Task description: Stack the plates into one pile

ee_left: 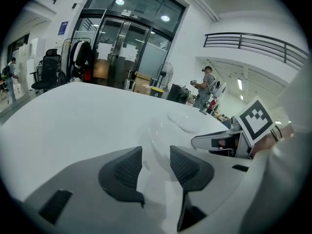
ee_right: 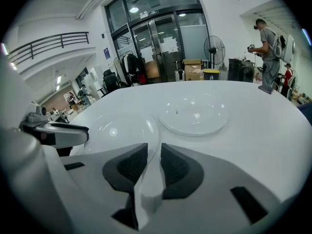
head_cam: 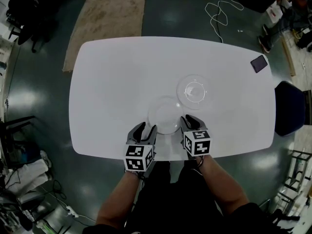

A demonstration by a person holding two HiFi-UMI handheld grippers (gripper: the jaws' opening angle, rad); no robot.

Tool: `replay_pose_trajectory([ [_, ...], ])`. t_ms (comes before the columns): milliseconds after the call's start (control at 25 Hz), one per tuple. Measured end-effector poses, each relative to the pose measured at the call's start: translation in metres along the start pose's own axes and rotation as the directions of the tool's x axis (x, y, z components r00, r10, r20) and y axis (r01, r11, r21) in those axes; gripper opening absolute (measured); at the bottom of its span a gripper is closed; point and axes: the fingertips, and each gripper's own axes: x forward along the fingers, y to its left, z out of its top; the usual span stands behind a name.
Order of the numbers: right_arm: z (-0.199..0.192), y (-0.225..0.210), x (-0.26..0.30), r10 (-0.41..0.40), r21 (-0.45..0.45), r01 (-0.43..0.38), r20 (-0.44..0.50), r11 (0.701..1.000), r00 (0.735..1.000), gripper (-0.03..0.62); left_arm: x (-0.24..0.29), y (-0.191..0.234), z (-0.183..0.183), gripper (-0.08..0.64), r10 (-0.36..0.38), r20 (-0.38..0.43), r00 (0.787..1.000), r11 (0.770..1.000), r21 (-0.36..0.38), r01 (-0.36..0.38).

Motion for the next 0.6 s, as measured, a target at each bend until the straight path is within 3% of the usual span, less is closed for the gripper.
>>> replay_pose_trajectory([
  [600,-0.001,0.0,-0.001,0.004,-0.005,-0.004,0.011,1.0,1.0,0.107,0.021,-0.011,0.001,0.184,-0.074,-0.028,0.997,0.994,-0.088,0.072],
])
